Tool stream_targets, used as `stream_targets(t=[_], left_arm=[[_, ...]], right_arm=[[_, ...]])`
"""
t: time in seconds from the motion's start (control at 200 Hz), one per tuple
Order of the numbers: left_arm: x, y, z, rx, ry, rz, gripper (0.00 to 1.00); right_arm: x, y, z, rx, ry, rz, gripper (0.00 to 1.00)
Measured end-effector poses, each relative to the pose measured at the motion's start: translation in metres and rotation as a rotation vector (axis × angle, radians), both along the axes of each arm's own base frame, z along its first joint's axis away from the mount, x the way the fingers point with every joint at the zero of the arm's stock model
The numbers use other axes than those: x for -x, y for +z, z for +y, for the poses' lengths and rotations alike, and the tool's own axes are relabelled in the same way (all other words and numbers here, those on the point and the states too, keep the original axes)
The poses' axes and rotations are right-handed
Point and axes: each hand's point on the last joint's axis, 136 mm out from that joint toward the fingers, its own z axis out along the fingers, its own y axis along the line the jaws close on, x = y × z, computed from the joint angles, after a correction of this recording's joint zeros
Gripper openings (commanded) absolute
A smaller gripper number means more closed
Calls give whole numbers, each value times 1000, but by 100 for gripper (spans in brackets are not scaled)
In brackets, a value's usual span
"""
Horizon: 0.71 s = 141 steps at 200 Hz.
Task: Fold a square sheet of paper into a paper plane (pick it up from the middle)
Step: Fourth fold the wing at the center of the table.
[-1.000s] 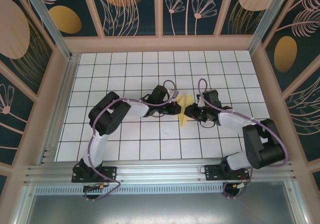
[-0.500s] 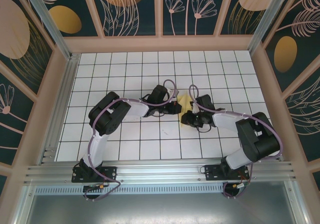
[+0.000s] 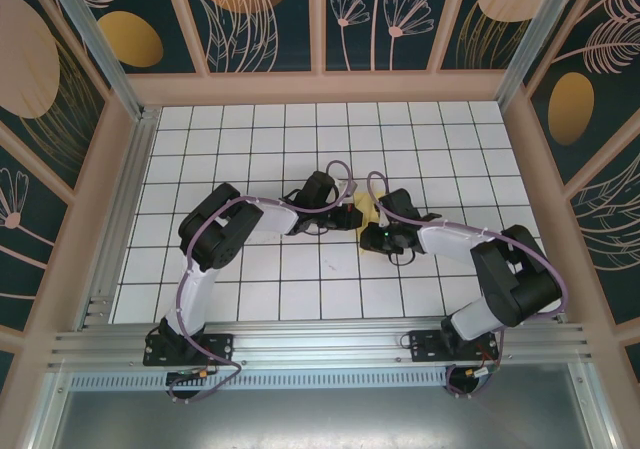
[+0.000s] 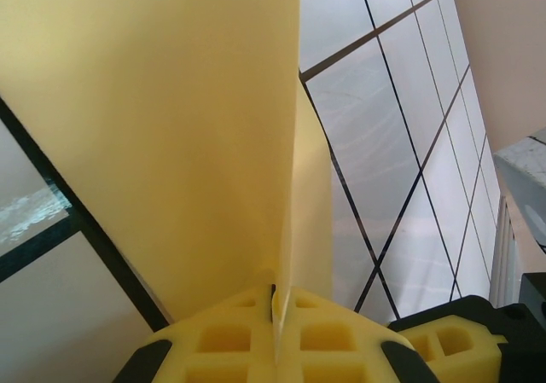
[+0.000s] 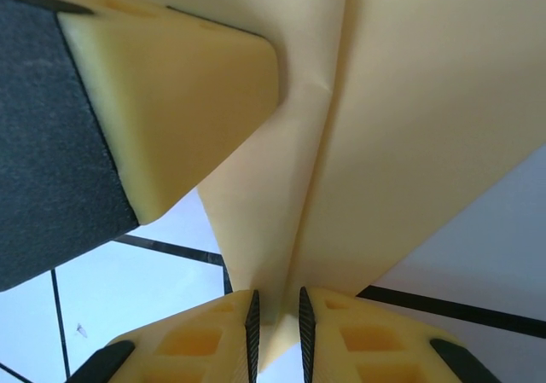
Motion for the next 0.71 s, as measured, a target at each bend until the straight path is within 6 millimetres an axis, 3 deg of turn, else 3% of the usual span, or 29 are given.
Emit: stream_targets(t=[0.26, 0.706], left_arm=[[-1, -2, 1, -1, 2, 1, 2], [-2, -2, 0, 3, 6, -6, 2]], right_arm=[[-2, 0, 2, 20, 1, -7, 31], [-6, 0, 4, 33, -11, 1, 29]])
